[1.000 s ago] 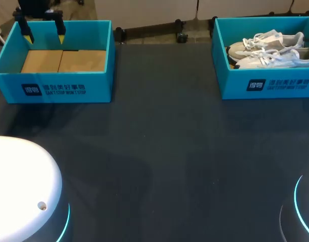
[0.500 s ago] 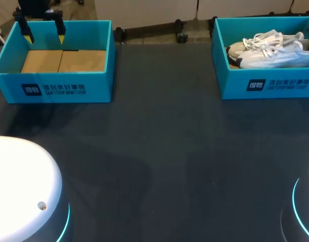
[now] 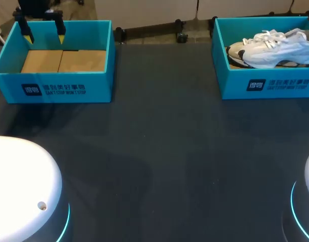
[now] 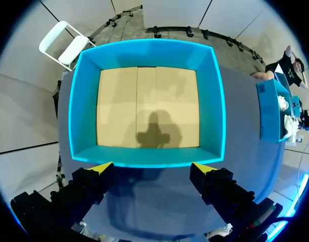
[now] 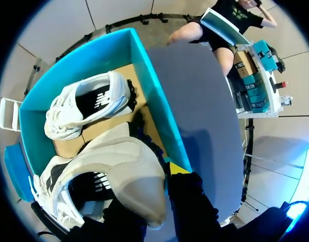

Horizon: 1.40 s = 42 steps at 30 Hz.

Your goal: Take the shoe out of the shoebox, open the shoe tongue, remove and reinsert the insole, then place the shoe into the shoebox

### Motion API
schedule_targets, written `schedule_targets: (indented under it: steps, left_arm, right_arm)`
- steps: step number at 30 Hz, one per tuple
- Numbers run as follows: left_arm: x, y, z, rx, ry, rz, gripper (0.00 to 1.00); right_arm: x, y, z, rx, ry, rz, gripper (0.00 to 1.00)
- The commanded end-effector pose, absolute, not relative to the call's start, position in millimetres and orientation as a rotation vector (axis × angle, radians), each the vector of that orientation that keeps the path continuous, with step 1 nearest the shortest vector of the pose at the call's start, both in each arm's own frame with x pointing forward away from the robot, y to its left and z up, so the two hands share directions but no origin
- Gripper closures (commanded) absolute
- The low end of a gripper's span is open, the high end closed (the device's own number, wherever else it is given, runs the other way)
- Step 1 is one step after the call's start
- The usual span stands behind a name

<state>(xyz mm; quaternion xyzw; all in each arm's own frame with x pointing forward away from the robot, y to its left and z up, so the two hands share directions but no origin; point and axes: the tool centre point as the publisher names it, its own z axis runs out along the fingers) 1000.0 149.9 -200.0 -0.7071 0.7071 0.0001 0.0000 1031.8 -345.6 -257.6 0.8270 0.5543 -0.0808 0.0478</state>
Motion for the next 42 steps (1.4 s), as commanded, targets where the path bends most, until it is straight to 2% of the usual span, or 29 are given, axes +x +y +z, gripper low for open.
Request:
schedule_targets:
  steps: [1,12,20,29,42]
  left_arm:
    - [1000.0,149.9,-200.0,-2.221,2.222,0.0,0.0]
    - [1000.0,149.9,-200.0,-2.221,2.222,0.0,0.0]
    - [1000.0,149.9,-200.0,-2.221,2.222,0.0,0.0]
    - [1000.0,149.9,-200.0,-2.221,2.222,0.0,0.0]
    - [1000.0,149.9,-200.0,-2.221,2.222,0.0,0.0]
  right_arm:
    - [1034.8,-343.9,-249.7,2.529,1.679,-0.274,1.0]
    - [1034.8,-335.5,-217.3,2.549,1.605,-0.338,1.0]
    - [1013.5,-324.2,-185.8,2.581,1.503,-0.306,1.0]
    - [971.8,-293.4,-150.6,2.582,1.421,-0.222,1.0]
    - [885.0,-208.5,-139.4,2.562,1.375,-0.125,1.0]
